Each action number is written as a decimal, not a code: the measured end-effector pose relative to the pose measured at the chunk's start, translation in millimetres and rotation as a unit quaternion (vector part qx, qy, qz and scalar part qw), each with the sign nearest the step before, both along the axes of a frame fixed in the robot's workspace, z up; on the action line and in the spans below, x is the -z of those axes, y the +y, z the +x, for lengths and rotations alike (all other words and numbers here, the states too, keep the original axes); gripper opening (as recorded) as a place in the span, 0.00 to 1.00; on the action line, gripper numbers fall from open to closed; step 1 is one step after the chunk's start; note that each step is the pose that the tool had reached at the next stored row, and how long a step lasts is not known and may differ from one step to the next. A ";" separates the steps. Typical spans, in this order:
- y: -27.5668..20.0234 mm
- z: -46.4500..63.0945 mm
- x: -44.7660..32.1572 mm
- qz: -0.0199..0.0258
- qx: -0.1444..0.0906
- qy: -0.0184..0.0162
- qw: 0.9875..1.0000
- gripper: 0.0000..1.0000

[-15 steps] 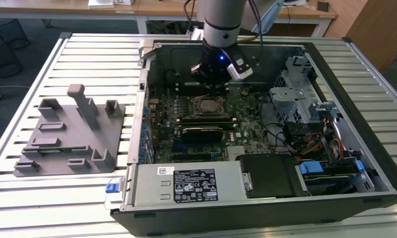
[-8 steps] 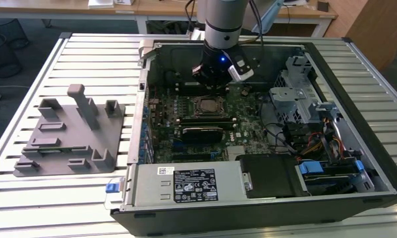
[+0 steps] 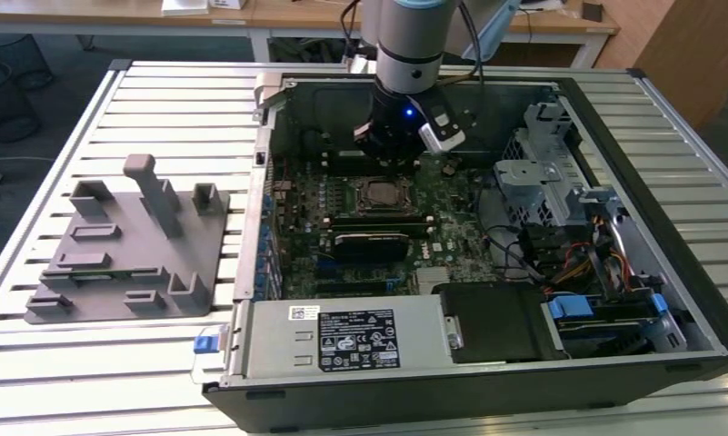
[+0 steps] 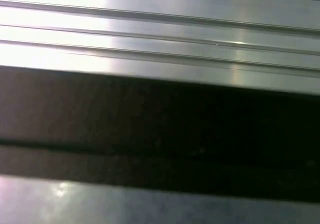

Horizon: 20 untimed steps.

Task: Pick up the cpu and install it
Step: 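Install the first cpu locking lever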

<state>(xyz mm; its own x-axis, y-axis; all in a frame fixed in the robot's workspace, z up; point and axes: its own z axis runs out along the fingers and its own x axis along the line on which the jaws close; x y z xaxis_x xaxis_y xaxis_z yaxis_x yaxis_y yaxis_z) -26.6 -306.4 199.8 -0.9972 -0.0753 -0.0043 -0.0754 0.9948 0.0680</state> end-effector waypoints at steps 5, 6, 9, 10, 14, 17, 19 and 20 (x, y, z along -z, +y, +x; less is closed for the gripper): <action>0.0 0.1 0.2 0.000 0.000 0.000 1.000 0.11; 0.0 0.4 0.2 0.000 0.000 0.000 1.000 0.11; 0.0 1.5 0.2 0.000 0.000 0.000 1.000 0.11; 0.0 2.1 0.2 0.000 0.000 0.000 1.000 0.11; 0.0 2.7 -0.4 0.000 0.000 0.000 1.000 0.11; 0.0 2.7 -2.0 0.000 0.000 0.000 1.000 0.11; 0.1 2.7 -2.0 0.000 0.000 0.000 1.000 0.11; 0.0 2.7 -2.0 0.000 0.000 0.000 1.000 0.11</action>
